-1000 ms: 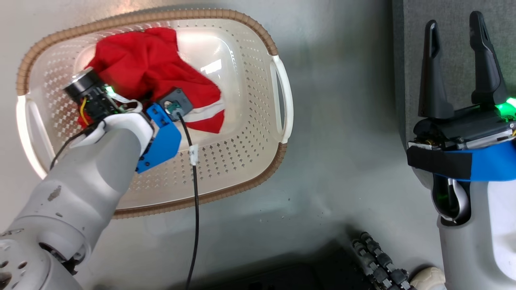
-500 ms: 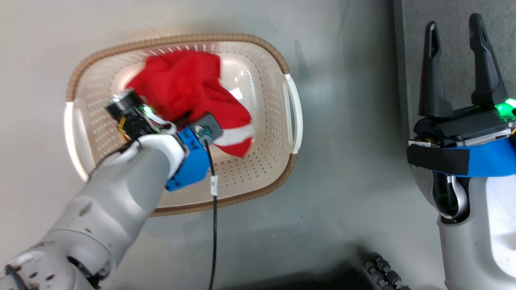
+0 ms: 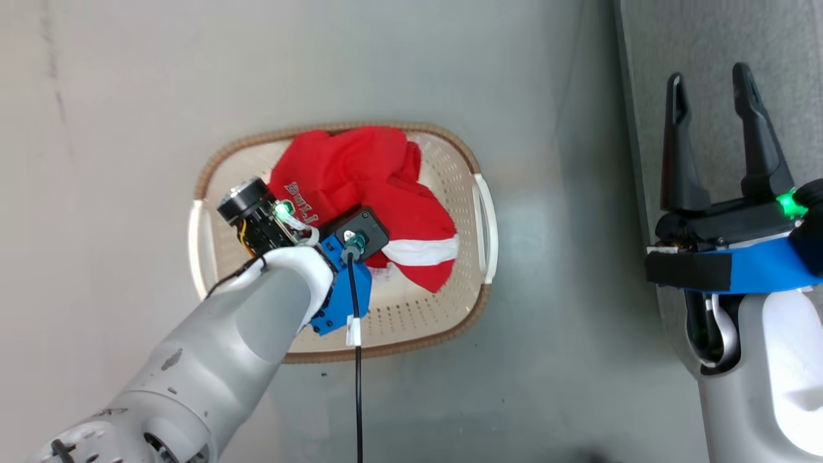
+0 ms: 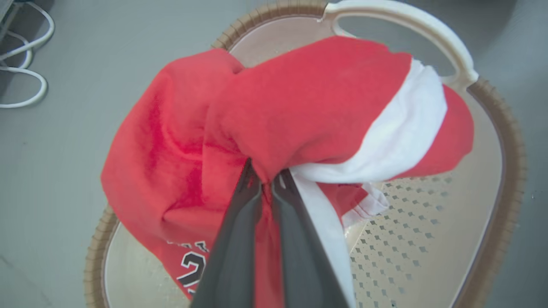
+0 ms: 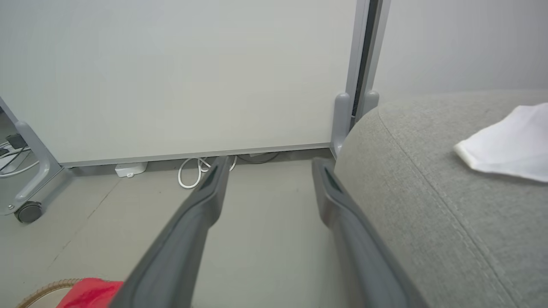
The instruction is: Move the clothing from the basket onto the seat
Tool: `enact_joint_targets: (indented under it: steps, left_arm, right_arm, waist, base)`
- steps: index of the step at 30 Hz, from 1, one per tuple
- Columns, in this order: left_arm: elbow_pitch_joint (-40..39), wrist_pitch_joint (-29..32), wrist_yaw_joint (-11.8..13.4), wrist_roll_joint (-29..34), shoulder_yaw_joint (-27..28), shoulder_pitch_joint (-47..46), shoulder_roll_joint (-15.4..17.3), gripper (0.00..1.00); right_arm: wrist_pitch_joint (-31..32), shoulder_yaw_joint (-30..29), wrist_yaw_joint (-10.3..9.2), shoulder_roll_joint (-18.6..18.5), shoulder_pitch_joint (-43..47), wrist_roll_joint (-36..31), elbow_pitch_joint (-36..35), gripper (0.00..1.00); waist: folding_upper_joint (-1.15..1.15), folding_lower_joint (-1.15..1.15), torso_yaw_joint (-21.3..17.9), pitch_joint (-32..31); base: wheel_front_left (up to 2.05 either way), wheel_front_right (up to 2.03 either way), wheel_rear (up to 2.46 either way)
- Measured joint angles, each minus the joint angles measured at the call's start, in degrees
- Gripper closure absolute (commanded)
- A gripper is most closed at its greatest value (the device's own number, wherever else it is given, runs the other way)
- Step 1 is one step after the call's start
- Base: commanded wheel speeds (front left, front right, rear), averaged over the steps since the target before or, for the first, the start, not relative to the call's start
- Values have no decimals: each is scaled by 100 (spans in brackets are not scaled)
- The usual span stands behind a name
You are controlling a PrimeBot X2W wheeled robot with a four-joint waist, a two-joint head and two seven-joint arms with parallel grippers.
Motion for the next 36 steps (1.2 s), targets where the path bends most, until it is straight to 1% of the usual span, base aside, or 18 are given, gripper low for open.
enact_joint_targets:
  steps: [12,16,22,28,36]
  left_arm:
    - [-257,-448,0,-668,8,171,-107,100]
    - [-397,-503,0,-913,109,186,-119,100]
    - [-857,-520,3,-1024,522,222,-27,100]
    - [-1285,-520,63,-924,949,422,79,100]
    - [-1836,-520,146,-801,1534,653,113,100]
  right_arm:
    - [1,-100,0,1,392,-75,278,0]
    - [0,-144,0,1,563,-76,365,0]
    - [0,-200,0,0,798,-98,475,0]
    - [0,-216,0,0,1027,-85,589,0]
    - [0,-172,0,0,1298,-36,720,0]
  waist:
    - [0,0,311,-994]
    - [0,0,403,-1311]
    - [0,0,504,-1793]
    - [0,-1,566,-2250]
    - [0,0,615,-2752]
  base:
    - [0,0,0]
    - [0,0,0]
    - [0,0,0]
    - [0,0,0]
    - [0,0,0]
